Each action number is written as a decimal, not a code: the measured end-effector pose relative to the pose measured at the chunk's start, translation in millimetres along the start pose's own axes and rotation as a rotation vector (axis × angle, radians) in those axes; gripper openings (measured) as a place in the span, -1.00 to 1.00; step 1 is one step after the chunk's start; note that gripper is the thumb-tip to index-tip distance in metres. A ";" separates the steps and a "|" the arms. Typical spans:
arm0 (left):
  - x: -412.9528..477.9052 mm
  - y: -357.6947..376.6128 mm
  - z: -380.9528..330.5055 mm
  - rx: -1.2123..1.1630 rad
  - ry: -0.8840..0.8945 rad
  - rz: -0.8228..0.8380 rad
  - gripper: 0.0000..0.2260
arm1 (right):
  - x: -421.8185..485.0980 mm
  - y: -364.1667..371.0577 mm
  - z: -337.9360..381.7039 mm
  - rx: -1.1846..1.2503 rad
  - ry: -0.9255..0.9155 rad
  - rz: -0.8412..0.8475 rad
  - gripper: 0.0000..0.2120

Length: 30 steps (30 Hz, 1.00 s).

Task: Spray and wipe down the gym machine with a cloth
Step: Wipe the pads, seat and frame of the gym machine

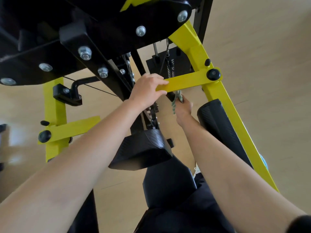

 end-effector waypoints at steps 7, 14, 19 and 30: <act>32.3 3.4 9.0 0.056 0.086 -0.049 -0.66 | 7.7 12.6 7.4 0.264 0.191 0.011 -0.79; 62.8 -0.1 5.8 0.094 0.089 -0.003 -0.66 | 4.9 29.1 29.4 0.527 0.286 0.013 -0.70; 66.3 -2.2 6.7 0.095 0.089 0.001 -0.64 | 16.3 31.0 29.5 0.518 0.332 0.070 -0.68; 52.6 -8.8 10.6 0.070 0.062 0.046 -0.68 | -6.5 36.6 15.2 0.344 0.431 0.169 -0.89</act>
Point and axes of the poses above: each hand's wrist, its own x-axis towards the middle knuckle, its own y-axis out of the palm, z = x × y, the point moved 5 cm from there along x, towards the middle knuckle, and after that the axes turned 7 degrees about -z, right-handed, at the moved point
